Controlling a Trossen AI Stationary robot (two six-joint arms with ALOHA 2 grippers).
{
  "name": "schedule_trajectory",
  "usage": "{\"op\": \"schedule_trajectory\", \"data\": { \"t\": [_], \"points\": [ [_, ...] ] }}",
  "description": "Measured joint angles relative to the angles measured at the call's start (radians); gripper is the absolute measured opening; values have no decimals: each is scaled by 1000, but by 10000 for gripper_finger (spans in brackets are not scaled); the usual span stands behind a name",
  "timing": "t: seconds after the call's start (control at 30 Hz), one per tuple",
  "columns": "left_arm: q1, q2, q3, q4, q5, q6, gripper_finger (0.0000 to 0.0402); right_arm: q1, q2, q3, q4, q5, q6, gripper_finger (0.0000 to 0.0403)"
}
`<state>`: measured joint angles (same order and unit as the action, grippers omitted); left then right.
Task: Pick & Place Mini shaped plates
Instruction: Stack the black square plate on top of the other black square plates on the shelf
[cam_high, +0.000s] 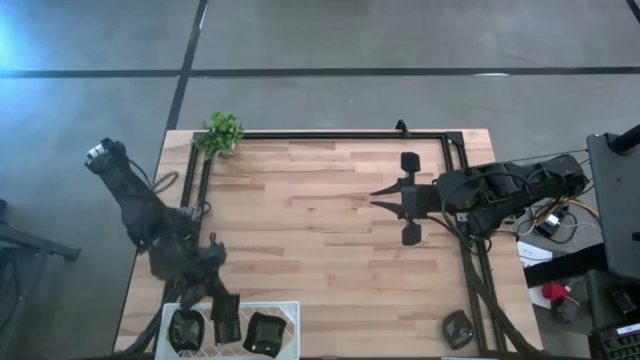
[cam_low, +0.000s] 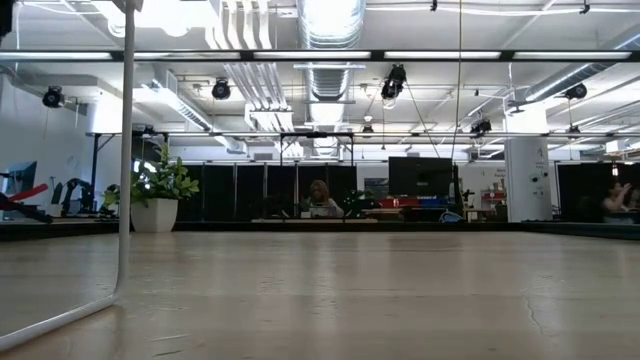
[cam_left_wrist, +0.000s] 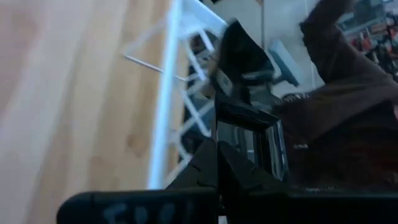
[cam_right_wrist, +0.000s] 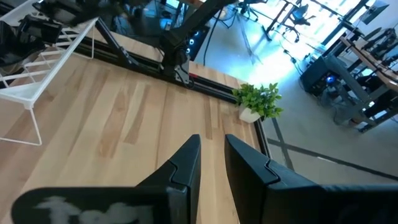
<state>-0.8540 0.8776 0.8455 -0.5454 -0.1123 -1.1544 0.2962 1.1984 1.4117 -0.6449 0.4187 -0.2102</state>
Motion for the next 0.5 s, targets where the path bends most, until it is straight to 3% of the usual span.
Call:
{"op": "schedule_trajectory", "data": {
  "t": [0.17, 0.5],
  "points": [
    [-66, 87, 0, 94, -3, -27, 0, 0, 0, -2, 0, 0, 0, 68],
    [-83, 171, 0, 98, -53, -80, 0, 0, 0, -2, 0, 0, 0, 68]
  ]
}}
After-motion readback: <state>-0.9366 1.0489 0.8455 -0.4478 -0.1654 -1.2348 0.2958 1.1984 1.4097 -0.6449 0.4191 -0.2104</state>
